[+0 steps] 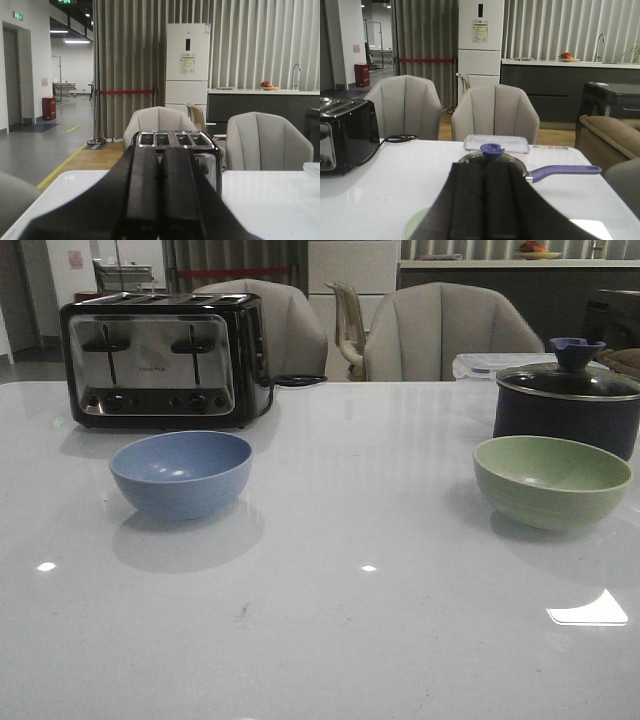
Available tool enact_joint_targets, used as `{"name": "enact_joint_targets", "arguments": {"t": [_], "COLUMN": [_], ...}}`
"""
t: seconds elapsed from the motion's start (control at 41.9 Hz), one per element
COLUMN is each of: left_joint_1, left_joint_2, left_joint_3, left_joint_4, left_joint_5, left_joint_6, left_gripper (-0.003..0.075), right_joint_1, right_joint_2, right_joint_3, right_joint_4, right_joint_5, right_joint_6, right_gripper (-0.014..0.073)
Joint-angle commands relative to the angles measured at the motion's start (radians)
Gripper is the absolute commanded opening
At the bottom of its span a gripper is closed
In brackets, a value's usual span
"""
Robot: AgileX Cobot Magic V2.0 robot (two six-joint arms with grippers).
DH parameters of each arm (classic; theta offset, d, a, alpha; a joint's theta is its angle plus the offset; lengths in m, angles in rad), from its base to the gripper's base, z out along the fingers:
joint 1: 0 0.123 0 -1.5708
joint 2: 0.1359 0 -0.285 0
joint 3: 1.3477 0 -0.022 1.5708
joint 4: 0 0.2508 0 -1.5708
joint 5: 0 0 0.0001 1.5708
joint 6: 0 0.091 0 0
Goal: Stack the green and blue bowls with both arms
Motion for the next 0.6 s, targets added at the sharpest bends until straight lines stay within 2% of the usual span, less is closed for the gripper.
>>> {"name": "enact_joint_targets", "arguments": {"t": [0.0,0.119,0.239,0.573], "left_joint_1": [-0.007,-0.007,-0.007,-0.007], "left_joint_2": [0.073,0.176,0.266,0.451], "left_joint_3": [-0.141,-0.268,-0.336,-0.337], "left_joint_4": [-0.007,-0.007,-0.007,-0.007], "left_joint_5": [0.019,0.127,0.237,0.401], "left_joint_6": [-0.007,-0.007,-0.007,-0.007], "left_gripper": [0.01,0.01,0.01,0.01], "right_joint_1": [0.003,0.003,0.003,0.003], "right_joint_2": [0.086,0.19,0.293,0.52], "right_joint_3": [-0.137,-0.259,-0.315,-0.308], "right_joint_4": [-0.009,-0.009,-0.009,-0.009], "right_joint_5": [0.02,0.125,0.198,0.326], "right_joint_6": [0.001,0.001,0.001,0.001], "right_gripper": [0.0042,0.0042,0.0042,0.0042]}}
